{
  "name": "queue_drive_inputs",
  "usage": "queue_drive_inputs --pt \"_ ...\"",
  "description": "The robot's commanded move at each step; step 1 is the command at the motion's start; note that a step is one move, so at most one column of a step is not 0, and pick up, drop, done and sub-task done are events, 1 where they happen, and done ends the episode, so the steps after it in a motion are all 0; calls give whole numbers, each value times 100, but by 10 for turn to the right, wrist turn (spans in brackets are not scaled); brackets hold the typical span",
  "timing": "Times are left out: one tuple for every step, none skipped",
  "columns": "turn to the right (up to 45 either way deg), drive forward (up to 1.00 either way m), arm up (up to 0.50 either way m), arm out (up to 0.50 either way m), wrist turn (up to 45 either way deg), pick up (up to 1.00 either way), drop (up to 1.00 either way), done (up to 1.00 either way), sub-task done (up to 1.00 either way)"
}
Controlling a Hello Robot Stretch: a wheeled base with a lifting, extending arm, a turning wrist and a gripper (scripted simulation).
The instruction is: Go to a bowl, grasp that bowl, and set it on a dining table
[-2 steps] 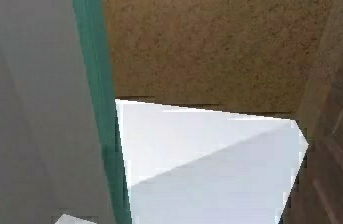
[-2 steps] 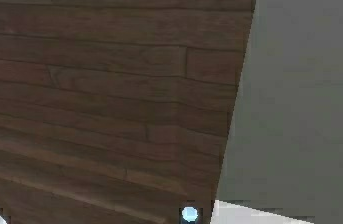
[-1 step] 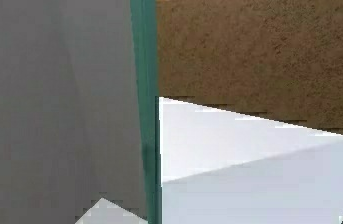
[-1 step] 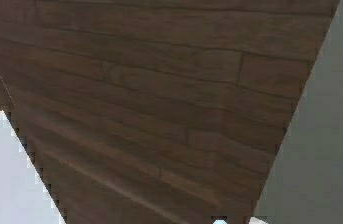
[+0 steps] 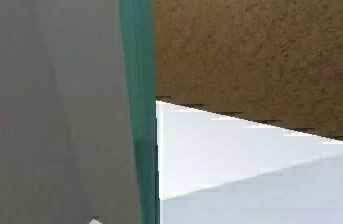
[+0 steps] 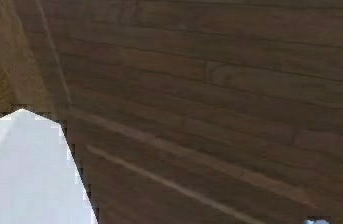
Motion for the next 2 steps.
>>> queue_drive_inputs --pt "90 0 0 0 0 0 0 0 0" --pt "0 50 0 0 0 0 0 0 0"
